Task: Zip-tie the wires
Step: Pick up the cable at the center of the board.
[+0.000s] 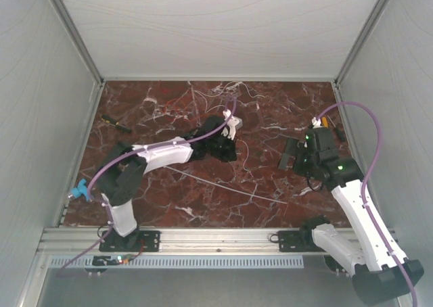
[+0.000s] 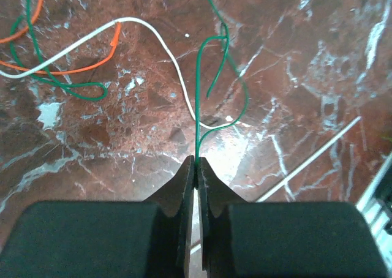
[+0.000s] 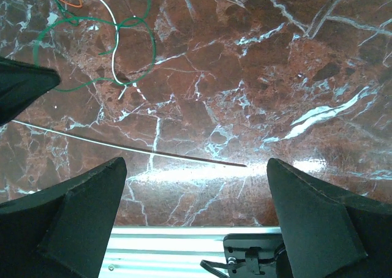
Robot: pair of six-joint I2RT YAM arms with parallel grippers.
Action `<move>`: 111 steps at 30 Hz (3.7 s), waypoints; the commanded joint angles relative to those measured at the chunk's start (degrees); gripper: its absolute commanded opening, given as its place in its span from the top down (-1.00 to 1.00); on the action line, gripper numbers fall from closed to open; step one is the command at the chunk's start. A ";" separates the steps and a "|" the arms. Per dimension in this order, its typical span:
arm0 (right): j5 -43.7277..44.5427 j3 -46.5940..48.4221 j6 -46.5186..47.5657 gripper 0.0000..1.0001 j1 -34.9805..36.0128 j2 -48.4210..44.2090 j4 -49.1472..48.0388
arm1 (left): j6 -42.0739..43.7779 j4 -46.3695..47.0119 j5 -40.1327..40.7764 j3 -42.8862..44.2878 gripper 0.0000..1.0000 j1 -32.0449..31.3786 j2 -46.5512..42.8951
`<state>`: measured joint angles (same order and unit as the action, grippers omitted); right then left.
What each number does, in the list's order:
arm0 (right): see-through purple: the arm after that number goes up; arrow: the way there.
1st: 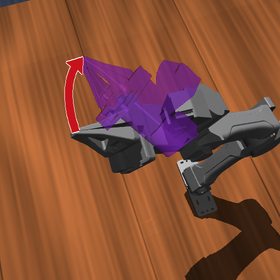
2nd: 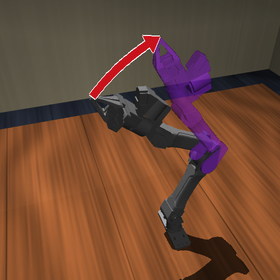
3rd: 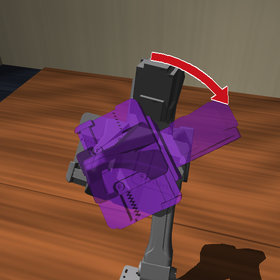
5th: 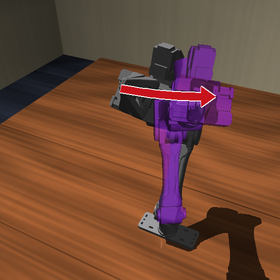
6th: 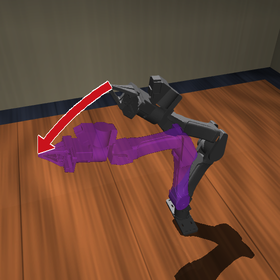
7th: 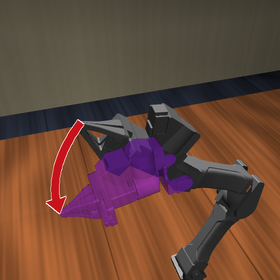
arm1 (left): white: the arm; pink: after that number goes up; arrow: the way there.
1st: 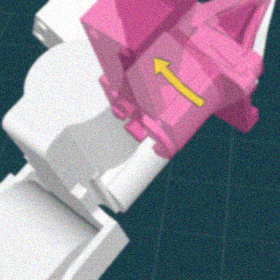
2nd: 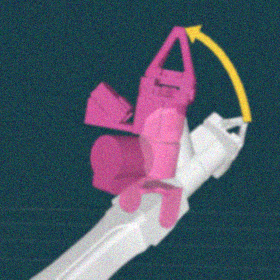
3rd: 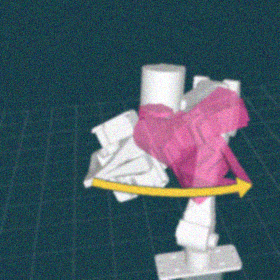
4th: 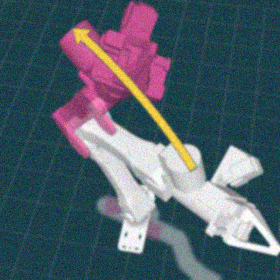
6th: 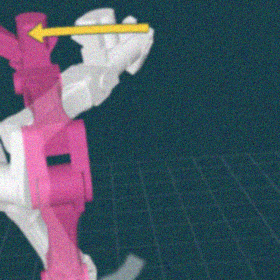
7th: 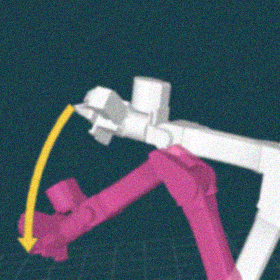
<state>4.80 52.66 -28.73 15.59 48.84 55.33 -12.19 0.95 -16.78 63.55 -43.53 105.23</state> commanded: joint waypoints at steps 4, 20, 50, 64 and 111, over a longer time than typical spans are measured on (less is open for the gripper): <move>-0.89 3.63 0.88 -0.96 -0.30 -1.38 -1.63 | 0.44 -5.81 5.28 4.11 1.00 -0.32 -16.30; -26.89 6.34 11.97 -0.96 -0.26 -3.38 -22.79 | -1.52 -24.74 -3.84 17.41 1.00 4.77 -30.15; -23.92 -8.74 27.25 -0.96 17.10 8.11 -76.14 | -57.37 18.41 -27.34 30.52 1.00 17.85 -31.63; -23.39 -2.87 23.92 -0.96 22.01 22.67 -85.77 | -63.28 27.77 -27.63 49.23 1.00 19.79 -17.33; -9.73 -8.81 4.28 -0.95 25.44 13.77 -83.56 | -65.49 36.41 -23.57 18.84 1.00 20.95 -30.46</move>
<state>-8.05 39.79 -19.11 40.66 58.76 -19.20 -76.90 34.65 -41.63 81.21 -21.89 75.77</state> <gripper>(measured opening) 0.980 0.007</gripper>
